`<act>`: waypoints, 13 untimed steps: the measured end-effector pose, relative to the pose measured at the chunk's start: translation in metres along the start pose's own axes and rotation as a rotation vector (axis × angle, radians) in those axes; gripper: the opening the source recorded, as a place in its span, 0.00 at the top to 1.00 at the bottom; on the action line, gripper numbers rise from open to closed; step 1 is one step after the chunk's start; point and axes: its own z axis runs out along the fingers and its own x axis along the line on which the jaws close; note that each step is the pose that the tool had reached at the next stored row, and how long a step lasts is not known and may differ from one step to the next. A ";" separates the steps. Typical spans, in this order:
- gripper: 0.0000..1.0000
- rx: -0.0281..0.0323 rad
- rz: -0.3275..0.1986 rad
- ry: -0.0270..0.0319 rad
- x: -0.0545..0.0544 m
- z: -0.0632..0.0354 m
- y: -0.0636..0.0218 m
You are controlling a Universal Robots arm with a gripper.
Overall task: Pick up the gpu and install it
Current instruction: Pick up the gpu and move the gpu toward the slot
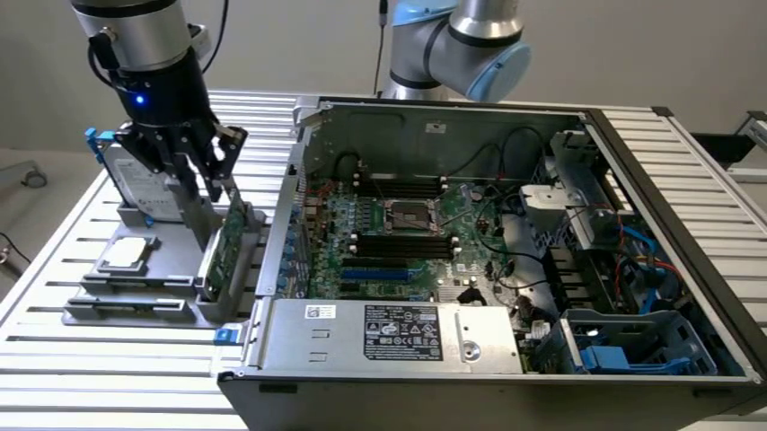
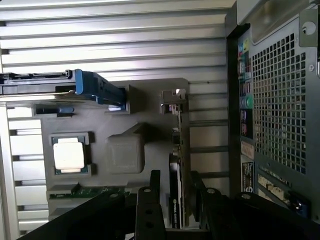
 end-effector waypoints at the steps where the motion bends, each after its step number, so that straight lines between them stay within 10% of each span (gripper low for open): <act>1: 0.64 0.0001 0.000 0.0000 0.000 0.0018 -0.0003; 13: 0.64 0.0060 -0.021 0.0001 0.000 0.0230 -0.0020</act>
